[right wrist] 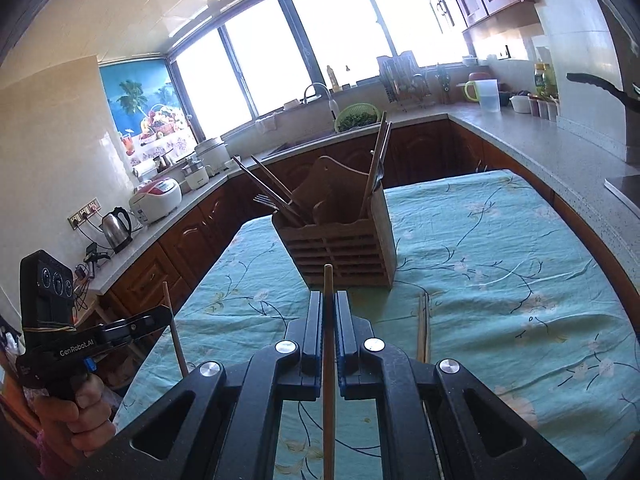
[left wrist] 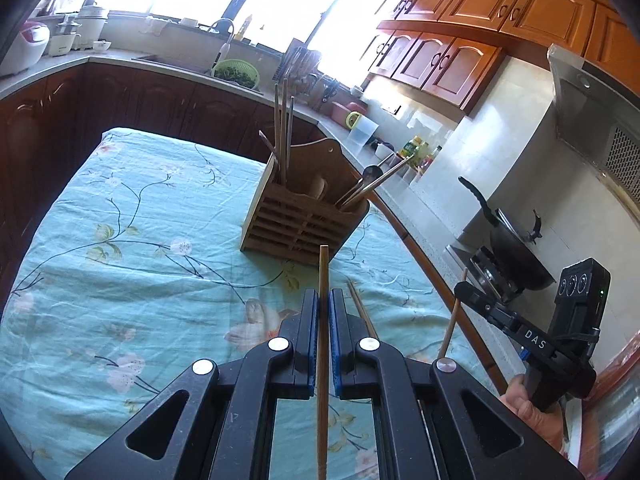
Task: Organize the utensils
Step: 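Lift both held chopsticks and carry them over the wooden holder, then open both tools to drop the chopsticks into the wooden holder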
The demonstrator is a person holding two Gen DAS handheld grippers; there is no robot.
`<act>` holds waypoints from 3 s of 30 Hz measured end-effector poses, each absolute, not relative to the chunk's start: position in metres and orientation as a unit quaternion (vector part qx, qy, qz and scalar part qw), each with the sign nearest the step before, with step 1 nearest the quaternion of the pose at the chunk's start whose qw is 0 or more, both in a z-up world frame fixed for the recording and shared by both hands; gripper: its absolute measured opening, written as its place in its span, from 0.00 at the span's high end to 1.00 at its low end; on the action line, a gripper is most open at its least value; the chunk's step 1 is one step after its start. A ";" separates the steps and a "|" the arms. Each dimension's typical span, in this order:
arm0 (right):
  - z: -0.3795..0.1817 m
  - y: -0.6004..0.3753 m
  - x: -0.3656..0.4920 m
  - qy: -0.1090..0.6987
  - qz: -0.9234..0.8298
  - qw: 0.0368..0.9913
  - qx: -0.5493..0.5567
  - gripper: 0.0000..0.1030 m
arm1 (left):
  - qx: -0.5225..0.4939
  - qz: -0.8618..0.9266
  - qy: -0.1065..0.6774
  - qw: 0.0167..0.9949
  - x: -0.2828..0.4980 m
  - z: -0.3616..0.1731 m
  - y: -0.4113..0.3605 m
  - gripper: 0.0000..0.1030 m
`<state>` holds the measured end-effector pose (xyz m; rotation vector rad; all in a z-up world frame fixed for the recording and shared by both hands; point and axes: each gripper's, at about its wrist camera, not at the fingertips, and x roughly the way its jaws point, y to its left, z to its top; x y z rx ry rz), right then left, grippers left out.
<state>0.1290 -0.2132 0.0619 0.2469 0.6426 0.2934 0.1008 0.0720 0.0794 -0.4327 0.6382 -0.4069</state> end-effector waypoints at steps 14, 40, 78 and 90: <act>0.088 -0.212 0.135 0.275 0.147 0.943 0.112 0.95 | -0.202 -0.195 0.276 0.919 0.096 0.096 0.081 0.97; 0.157 -0.221 0.207 0.179 0.128 0.969 0.115 0.95 | -0.159 -0.189 0.162 0.956 0.163 0.174 0.087 0.97; 0.075 -0.191 0.296 0.182 0.094 0.976 0.080 0.95 | -0.062 -0.121 0.148 0.980 0.311 0.082 -0.025 0.97; 0.078 -0.196 0.301 0.200 0.100 0.971 0.084 0.91 | -0.071 -0.120 0.161 0.977 0.303 0.086 -0.003 0.96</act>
